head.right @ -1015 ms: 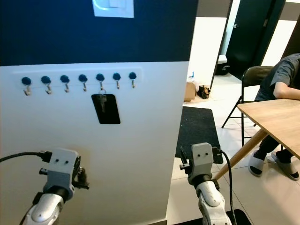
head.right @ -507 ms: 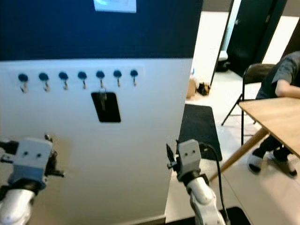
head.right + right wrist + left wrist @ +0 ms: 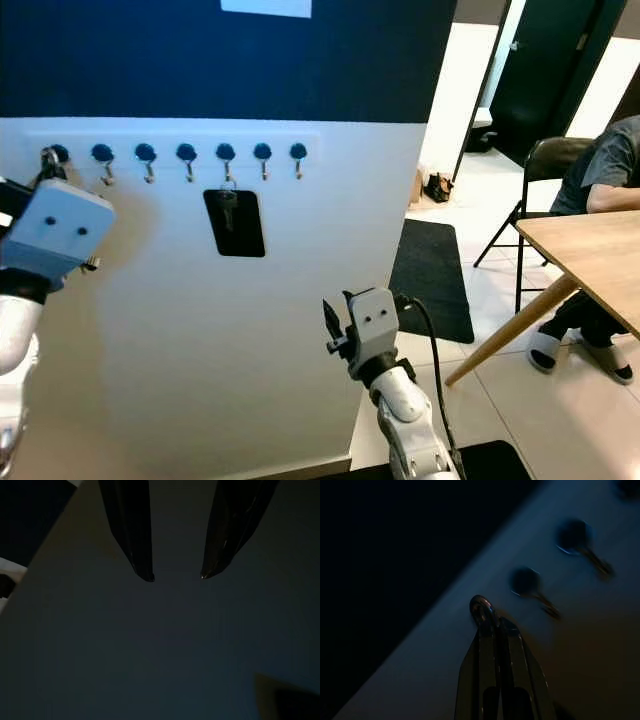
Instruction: Hang keys on a hook
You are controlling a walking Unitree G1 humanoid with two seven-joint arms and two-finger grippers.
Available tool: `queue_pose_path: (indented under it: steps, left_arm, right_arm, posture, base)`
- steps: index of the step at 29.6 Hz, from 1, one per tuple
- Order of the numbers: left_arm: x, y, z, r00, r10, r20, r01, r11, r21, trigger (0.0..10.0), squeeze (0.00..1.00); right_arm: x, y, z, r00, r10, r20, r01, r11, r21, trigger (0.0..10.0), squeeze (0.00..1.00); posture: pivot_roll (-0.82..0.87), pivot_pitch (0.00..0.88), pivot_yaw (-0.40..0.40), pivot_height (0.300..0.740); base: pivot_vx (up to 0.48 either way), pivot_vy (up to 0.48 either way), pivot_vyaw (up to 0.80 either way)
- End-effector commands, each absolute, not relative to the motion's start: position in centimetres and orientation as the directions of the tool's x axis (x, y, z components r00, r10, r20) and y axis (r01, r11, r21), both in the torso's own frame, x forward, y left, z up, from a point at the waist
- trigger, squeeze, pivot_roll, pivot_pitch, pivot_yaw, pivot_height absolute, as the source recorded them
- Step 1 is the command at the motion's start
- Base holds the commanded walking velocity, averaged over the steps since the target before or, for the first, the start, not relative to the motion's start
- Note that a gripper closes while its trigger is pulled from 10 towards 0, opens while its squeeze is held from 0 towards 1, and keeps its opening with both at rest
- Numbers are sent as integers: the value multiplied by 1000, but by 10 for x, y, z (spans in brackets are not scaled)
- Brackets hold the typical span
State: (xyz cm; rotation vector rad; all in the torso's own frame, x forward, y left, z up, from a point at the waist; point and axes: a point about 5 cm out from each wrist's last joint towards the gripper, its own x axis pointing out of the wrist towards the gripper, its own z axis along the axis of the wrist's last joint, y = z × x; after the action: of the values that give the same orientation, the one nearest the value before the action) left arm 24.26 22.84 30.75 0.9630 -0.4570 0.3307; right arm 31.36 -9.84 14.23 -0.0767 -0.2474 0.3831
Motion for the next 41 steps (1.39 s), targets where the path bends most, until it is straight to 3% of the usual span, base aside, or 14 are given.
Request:
queue_pose_path:
  steps: [1,13,32,41]
  left_arm:
    - [240,228,309,869,45,492,-450,483,751,10000,0]
    - [244,230,316,881,41,472,-446,408,797,10000,0]
    - [247,212,315,888,-36,458,-405,412,816,10000,0]
    - [245,223,314,877,11,480,-447,385,808,10000,0]
  right_arm:
    - [312,-107,136,915,350,199,-337,936,-97,10000,0]
    - [314,-108,133,923,332,193,-321,943,-89,10000,0]
    - [314,-112,130,933,312,180,-303,950,-78,10000,0]
    - [313,-114,128,935,308,176,-298,951,-78,10000,0]
  posture:
    - [206,97,-51,740]
    - [213,95,-42,740]
    - [212,101,-36,740]
    - [209,101,-34,740]
  base:
    - [0,0,0]
    - [0,0,0]
    - [0,0,0]
    - [0,0,0]
